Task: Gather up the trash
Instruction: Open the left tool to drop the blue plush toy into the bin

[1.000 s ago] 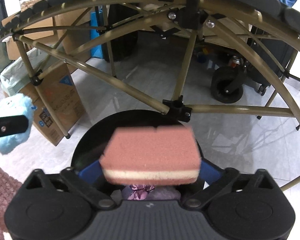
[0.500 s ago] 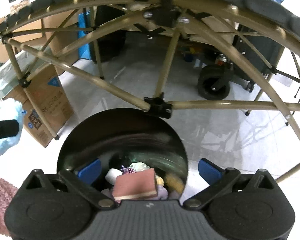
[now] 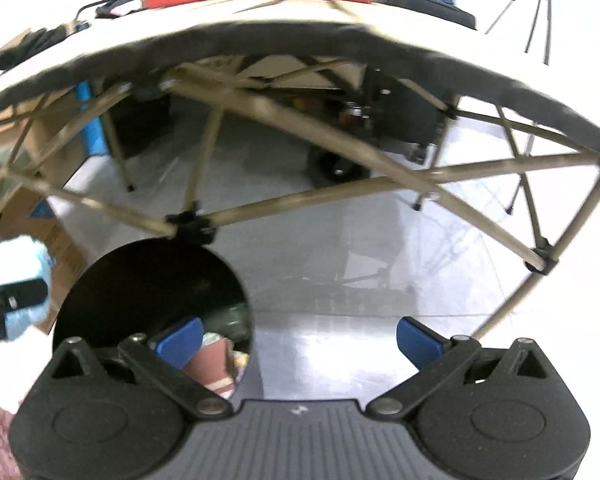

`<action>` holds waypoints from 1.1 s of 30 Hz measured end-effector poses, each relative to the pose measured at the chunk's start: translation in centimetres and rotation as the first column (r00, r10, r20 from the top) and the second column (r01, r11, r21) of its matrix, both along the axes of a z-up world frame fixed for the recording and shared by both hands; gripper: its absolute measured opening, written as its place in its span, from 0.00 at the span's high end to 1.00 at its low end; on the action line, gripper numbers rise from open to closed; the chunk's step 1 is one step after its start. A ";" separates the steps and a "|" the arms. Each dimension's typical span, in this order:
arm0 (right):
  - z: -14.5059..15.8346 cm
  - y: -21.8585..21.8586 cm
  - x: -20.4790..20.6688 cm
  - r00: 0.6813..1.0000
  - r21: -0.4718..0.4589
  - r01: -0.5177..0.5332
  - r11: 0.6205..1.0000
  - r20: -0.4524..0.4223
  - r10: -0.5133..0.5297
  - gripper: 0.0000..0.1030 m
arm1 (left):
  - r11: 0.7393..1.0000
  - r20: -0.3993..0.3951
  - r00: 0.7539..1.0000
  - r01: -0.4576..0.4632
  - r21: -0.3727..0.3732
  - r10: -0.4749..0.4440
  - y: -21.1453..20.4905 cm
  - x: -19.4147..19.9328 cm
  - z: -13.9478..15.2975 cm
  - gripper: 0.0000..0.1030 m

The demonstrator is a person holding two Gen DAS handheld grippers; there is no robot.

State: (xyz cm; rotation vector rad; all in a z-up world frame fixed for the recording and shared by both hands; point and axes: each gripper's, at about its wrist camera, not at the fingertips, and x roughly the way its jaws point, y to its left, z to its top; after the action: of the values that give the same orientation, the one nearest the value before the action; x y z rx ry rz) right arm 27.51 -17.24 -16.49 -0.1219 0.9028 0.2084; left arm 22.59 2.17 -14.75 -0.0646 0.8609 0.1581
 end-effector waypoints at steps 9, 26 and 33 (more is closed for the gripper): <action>1.2 -1.8 0.0 0.998 0.036 0.046 0.998 0.030 -0.048 0.00 | 0.997 -0.029 0.996 0.079 -0.010 -0.079 -2.2 2.1 -1.5 0.18; 1.4 -0.9 -0.4 0.999 0.038 0.013 0.999 0.040 -0.015 0.00 | 0.996 -0.090 0.993 0.076 -0.045 -0.080 -2.0 1.2 -2.2 0.00; 3.9 -0.7 -2.5 0.996 0.098 -0.015 0.995 0.088 0.007 0.00 | 0.998 -0.008 0.998 0.056 -0.034 -0.056 -0.7 -1.7 1.3 0.00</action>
State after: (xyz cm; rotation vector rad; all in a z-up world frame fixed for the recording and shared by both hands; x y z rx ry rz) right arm 25.05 -17.94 -12.64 -0.0439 0.8037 0.2556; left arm 20.88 1.44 -13.43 -0.0713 0.8735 0.0917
